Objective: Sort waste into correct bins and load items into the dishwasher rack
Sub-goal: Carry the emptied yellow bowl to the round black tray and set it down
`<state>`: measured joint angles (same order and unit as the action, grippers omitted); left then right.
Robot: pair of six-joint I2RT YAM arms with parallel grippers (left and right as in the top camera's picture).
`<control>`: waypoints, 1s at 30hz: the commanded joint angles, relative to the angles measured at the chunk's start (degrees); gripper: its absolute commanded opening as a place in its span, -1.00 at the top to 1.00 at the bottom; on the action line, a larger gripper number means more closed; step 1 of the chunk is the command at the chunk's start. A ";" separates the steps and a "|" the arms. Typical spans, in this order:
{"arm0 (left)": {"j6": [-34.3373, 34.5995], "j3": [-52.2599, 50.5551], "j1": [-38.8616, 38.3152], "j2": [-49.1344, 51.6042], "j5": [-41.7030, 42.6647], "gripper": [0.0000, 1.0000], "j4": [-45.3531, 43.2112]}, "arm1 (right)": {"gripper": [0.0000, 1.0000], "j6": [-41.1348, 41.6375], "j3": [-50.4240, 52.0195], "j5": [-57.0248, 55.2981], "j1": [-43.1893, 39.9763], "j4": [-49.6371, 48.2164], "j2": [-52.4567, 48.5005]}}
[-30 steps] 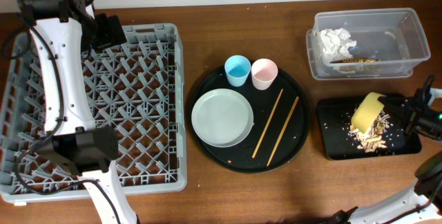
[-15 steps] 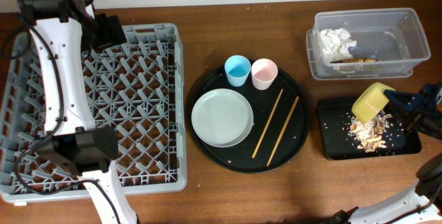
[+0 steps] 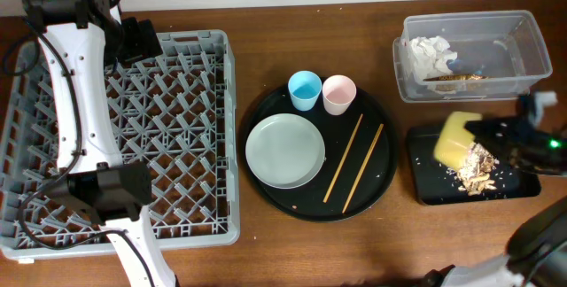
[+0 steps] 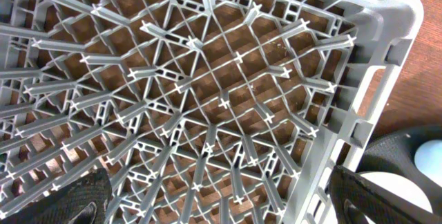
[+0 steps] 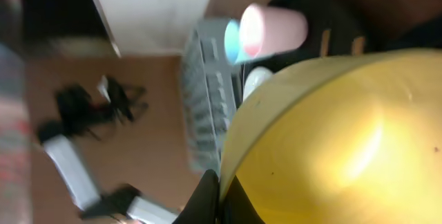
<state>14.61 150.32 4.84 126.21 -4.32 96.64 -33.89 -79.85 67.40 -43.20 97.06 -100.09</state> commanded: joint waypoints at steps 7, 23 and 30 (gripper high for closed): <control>0.57 1.05 0.11 -0.39 0.44 -0.99 0.09 | 0.92 31.47 0.15 -26.71 35.63 -18.84 13.88; 0.57 1.05 0.11 -0.39 0.44 -0.99 0.09 | 0.92 63.36 0.17 -71.12 85.70 -55.15 3.63; 0.57 1.05 0.11 -0.39 0.44 -0.99 0.09 | 0.63 63.60 0.17 -72.19 86.79 -61.81 -5.97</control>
<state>14.61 150.34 4.84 126.21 -4.27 96.66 28.67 -79.59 -2.33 43.59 36.67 -104.27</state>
